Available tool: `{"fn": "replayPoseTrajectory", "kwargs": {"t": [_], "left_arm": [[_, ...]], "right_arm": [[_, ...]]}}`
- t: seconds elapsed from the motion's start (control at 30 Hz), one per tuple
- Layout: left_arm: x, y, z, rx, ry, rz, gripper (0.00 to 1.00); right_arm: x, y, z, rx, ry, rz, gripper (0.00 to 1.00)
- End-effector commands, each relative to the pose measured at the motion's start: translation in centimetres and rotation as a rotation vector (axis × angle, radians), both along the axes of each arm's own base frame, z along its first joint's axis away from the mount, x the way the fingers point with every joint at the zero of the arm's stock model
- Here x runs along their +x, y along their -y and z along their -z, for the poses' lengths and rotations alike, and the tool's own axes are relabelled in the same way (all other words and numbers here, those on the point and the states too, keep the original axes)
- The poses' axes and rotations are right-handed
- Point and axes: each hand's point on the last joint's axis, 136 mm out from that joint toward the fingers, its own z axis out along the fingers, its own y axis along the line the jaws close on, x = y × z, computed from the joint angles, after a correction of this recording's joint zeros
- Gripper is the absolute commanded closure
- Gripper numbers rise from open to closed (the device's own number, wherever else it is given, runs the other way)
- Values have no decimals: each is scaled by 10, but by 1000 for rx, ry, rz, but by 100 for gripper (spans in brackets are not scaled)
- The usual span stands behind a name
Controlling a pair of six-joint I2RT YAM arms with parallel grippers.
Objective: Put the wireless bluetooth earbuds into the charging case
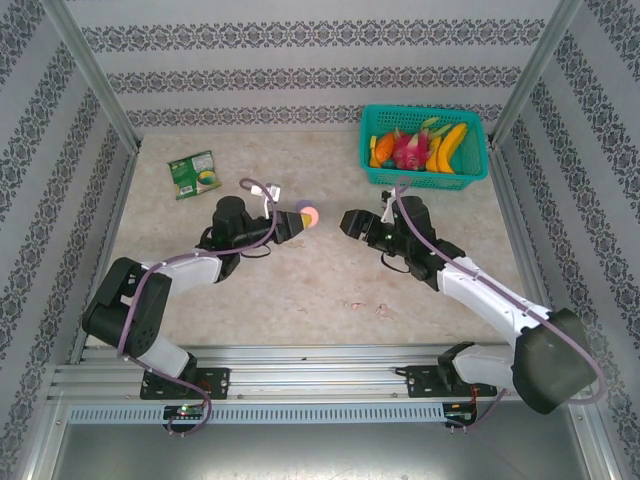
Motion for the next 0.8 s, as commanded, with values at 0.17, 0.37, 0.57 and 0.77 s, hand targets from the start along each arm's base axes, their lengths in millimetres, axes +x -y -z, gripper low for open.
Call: {"fn": "replayPoseTrajectory", "kwargs": {"t": [0.17, 0.37, 0.57, 0.77], "left_arm": [[-19, 12, -34, -18, 42, 168, 100], [-21, 13, -39, -16, 48, 181, 100], [-21, 14, -38, -18, 44, 188, 100], [-21, 15, -43, -23, 53, 190, 100]], "right_arm": [[-2, -34, -41, 59, 209, -212, 23], [4, -50, -40, 61, 206, -236, 24], [10, -57, -35, 67, 192, -237, 25], [16, -58, -16, 62, 145, -222, 28]]}}
